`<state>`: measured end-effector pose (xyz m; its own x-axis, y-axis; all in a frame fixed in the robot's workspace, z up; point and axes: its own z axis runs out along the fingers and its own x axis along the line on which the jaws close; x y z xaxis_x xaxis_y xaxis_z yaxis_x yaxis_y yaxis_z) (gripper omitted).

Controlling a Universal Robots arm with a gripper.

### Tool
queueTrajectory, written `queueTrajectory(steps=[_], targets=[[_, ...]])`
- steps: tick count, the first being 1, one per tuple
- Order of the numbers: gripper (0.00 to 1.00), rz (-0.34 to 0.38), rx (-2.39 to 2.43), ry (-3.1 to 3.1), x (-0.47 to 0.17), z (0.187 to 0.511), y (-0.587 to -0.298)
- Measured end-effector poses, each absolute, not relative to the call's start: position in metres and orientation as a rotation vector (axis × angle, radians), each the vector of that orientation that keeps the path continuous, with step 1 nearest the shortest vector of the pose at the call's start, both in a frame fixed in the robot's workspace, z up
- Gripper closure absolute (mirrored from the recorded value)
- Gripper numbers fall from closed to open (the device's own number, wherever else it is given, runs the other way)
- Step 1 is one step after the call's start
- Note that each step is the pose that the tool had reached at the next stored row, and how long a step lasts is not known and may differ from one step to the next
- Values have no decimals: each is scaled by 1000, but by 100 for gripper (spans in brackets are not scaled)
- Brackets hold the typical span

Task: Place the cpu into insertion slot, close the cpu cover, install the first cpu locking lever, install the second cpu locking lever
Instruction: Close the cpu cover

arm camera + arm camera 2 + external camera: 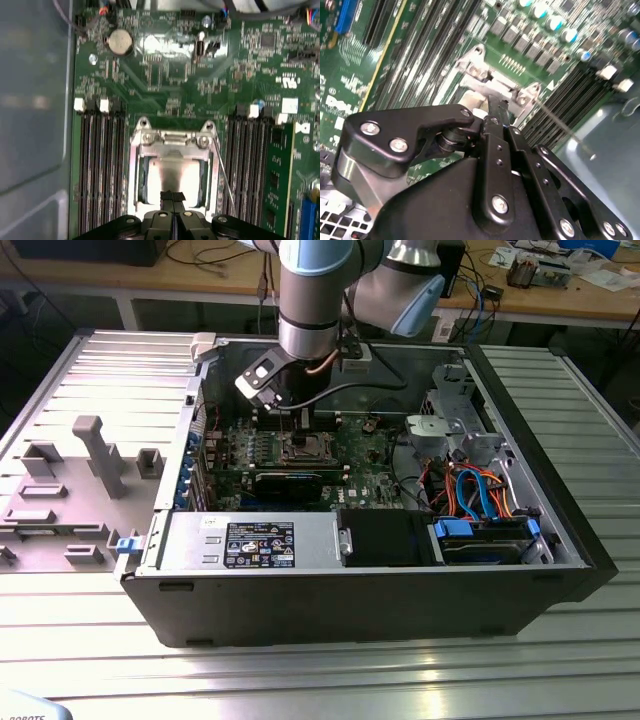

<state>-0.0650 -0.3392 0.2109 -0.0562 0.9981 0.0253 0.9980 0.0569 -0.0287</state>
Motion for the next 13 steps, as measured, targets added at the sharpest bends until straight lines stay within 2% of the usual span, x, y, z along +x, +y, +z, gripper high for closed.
queueTrajectory(steps=[13], targets=[[89,6,-2132,-2256,-52,211,-339]])
